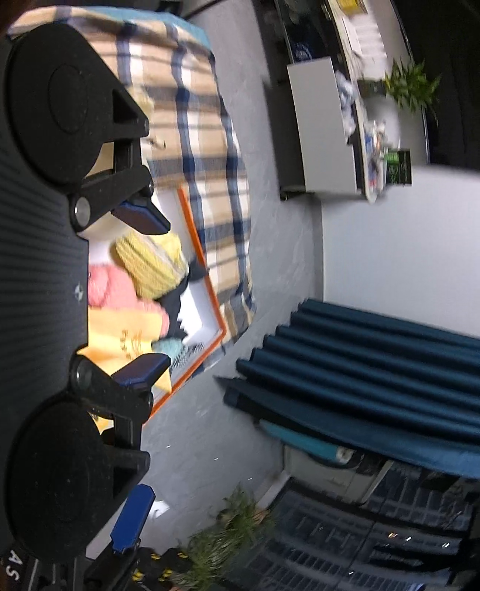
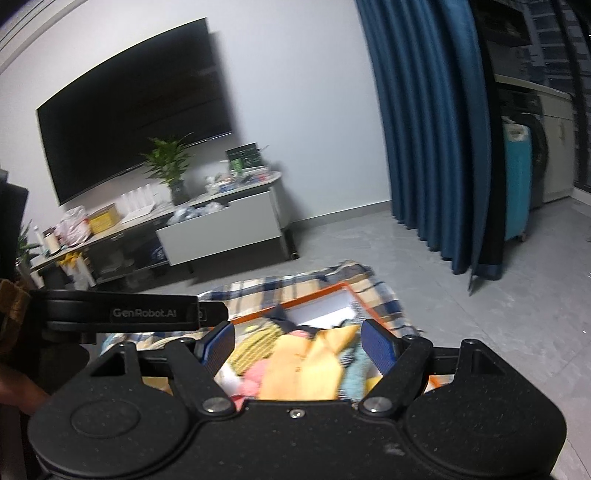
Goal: Organize soft objects
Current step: 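Move both open tools back over the remaining pile on the blanket, then grasp the translucent yellowish plastic toy with the left gripper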
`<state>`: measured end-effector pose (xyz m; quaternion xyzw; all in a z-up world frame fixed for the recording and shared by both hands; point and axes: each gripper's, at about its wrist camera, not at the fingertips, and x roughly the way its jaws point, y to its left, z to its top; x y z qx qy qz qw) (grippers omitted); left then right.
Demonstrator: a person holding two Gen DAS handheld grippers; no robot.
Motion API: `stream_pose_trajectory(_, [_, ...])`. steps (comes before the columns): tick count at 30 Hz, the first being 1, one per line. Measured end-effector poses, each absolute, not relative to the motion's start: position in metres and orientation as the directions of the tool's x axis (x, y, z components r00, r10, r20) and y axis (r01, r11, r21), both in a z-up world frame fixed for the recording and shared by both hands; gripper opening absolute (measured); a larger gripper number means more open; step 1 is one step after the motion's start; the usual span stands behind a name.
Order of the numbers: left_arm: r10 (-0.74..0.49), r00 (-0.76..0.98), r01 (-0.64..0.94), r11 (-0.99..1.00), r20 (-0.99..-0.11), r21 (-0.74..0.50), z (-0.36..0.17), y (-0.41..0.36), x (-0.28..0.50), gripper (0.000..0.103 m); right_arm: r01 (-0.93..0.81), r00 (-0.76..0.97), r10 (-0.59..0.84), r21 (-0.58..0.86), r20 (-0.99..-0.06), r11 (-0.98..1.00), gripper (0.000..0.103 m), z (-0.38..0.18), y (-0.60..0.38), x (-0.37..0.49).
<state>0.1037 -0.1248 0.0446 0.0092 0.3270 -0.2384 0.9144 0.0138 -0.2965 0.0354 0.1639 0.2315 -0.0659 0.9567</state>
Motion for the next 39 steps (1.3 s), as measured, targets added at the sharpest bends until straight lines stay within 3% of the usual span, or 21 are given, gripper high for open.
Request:
stream_pose_trajectory(10, [-0.325,0.741,0.288,0.944,-0.587,-0.159,0.047,-0.041,0.097,0.077,0.049,0.88,0.076,0.248,-0.469,0.967,0.09,0.048,-0.24,0.035])
stream_pose_trajectory(20, [-0.184,0.741,0.102,0.981,-0.646,-0.162,0.025,0.031,0.101,0.077,-0.064,0.862,0.164,0.218,-0.481,0.974,0.09,0.05,-0.196,0.046])
stream_pose_trajectory(30, [-0.205,0.678,0.141,0.979,-0.706,-0.148,-0.017,0.037,0.108,0.084,-0.056,0.851,0.15,0.198,-0.503,0.979,0.09,0.045,-0.194,0.051])
stream_pose_trajectory(39, [-0.185,0.668,0.204,0.977,-0.721,-0.062,-0.045,0.019,0.118,0.088,-0.03,0.843,0.134,0.203,-0.522,0.979,0.09,0.037,-0.204,0.055])
